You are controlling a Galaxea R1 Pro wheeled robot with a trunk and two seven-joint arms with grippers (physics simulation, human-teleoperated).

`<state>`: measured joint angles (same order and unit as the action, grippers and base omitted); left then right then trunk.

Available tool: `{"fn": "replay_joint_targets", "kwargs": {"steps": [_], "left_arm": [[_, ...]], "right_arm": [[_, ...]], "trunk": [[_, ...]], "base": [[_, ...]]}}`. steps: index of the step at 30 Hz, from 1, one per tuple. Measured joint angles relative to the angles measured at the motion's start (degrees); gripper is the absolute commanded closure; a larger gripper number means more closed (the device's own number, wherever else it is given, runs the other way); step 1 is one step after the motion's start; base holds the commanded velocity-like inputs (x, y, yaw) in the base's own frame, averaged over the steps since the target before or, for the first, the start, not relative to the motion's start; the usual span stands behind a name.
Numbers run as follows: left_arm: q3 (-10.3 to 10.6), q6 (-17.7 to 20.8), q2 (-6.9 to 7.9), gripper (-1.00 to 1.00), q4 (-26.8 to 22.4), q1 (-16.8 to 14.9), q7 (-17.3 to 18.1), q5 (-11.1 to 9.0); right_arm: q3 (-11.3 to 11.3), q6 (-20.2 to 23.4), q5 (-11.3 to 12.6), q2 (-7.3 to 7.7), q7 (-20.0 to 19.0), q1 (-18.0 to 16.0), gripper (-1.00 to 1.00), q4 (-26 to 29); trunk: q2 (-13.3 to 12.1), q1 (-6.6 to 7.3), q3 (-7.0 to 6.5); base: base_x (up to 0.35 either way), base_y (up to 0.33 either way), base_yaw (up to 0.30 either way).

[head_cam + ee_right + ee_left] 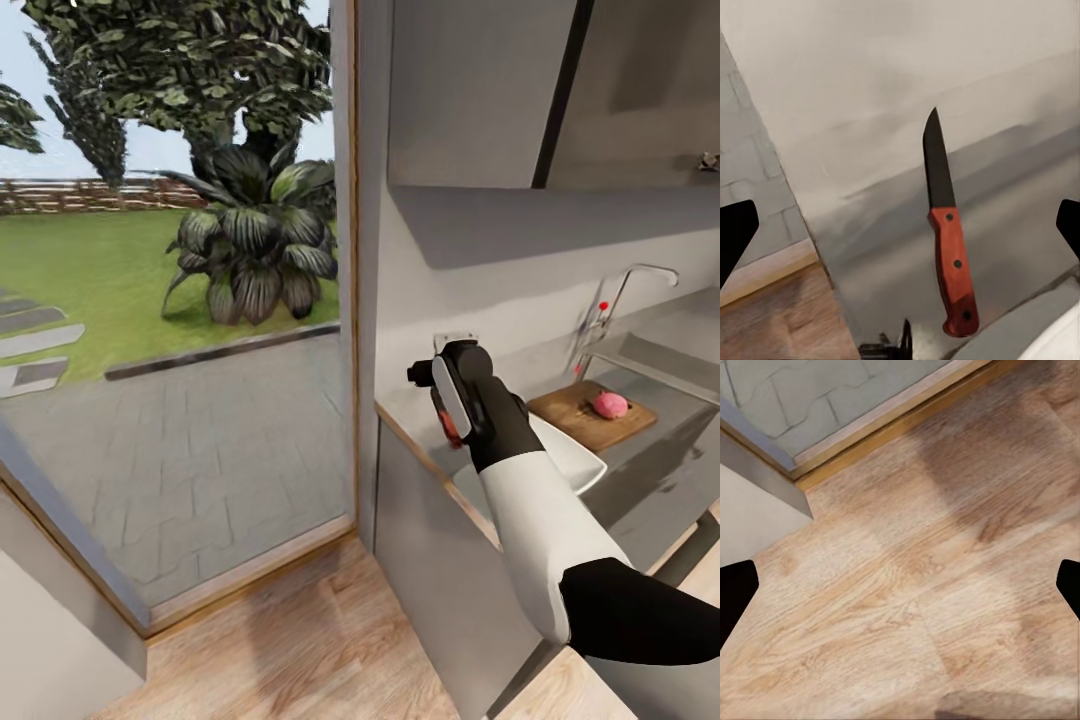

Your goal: In the kitchen, take the Vidalia onion out of the sink, dice it on the chopping board with the paring knife, put the diced onion into the bowl on the countertop, then place both the paring knife and the chopping board into the sink.

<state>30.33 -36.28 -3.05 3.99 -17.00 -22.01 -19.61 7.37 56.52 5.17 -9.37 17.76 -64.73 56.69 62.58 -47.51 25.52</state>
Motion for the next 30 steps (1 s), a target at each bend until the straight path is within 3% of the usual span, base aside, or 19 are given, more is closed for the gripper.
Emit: {"fn": "replay_joint_targets", "kwargs": {"steps": [30], "left_arm": [[0.0, 0.0, 0.04, -1.00, 0.0, 0.0, 0.0, 0.0]], "right_arm": [[0.1, -0.1, 0.0, -0.06, 0.0, 0.0, -1.00, -1.8]], "trunk": [[0.0, -0.01, 2.66]], "base": [[0.023, -0.025, 0.000]]}}
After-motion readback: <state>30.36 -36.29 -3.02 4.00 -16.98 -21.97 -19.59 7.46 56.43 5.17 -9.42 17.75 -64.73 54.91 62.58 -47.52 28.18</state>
